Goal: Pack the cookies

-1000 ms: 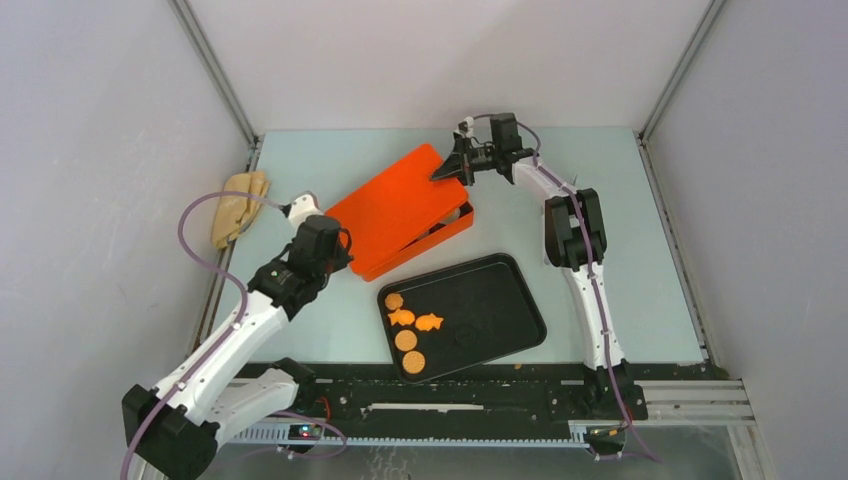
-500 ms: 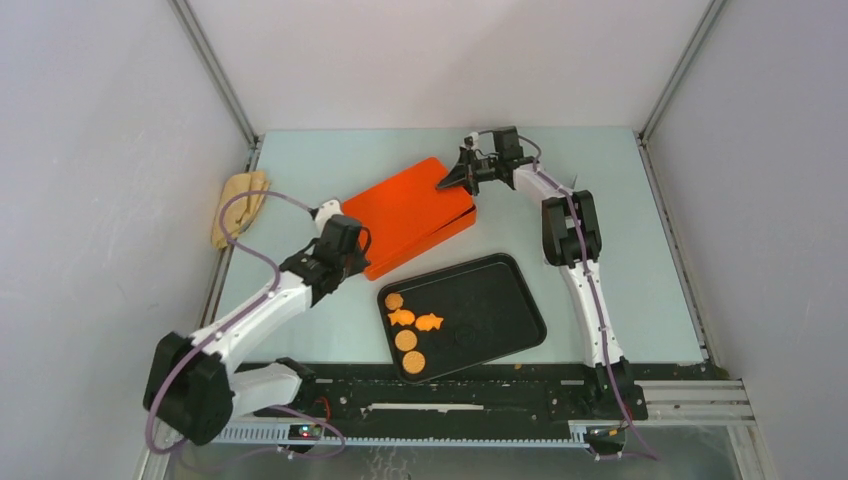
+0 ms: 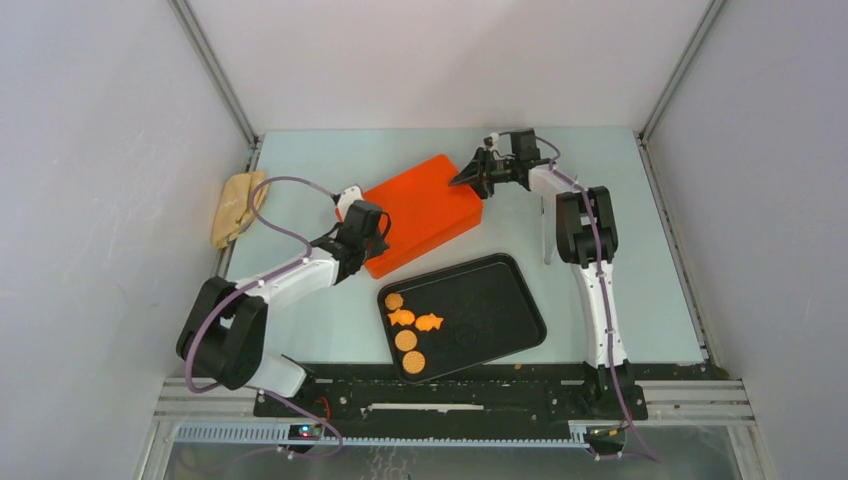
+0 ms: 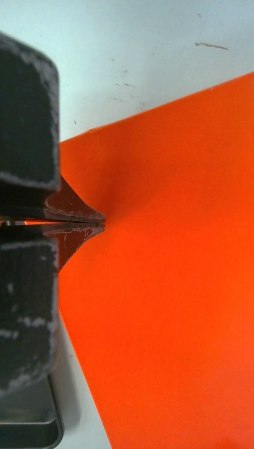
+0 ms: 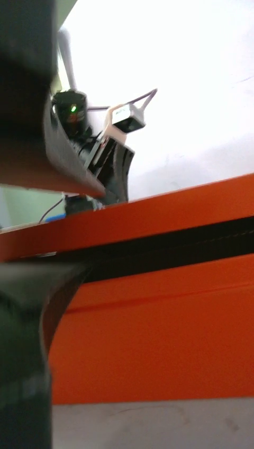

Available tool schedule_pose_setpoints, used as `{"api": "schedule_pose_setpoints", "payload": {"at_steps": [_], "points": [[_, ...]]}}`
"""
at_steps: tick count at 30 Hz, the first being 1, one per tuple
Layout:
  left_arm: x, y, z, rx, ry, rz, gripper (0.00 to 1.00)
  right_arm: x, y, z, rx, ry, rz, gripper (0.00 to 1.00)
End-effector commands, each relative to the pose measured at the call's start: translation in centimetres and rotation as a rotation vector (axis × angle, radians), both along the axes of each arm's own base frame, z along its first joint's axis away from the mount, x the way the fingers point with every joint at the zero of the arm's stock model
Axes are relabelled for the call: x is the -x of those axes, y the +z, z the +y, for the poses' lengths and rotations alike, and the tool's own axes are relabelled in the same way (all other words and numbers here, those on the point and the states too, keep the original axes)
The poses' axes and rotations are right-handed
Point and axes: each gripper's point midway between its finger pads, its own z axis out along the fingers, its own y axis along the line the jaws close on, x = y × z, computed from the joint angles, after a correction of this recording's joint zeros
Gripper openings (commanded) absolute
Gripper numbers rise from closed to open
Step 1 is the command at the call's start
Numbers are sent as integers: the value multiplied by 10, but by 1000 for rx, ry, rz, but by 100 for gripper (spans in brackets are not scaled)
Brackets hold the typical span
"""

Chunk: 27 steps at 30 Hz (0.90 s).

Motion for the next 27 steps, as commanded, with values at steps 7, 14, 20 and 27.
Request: {"api": "schedule_pose_setpoints", "payload": {"at_steps": [7,14,20,27], "points": [[10,-29,-10,-5,-57,96,0,-23,58,-66,206,-272,-182,72],[7,-31,-15,-4,-81,98,0,-43,43,-88,420,-407,-155,38],[3,-25,-16,-11,-87,85,0,-46,-6,-64,564,-311,-90,34],[-3,-18,-16,-28,-97,72,0,-9,-50,-43,613,-213,-6,32]]}}
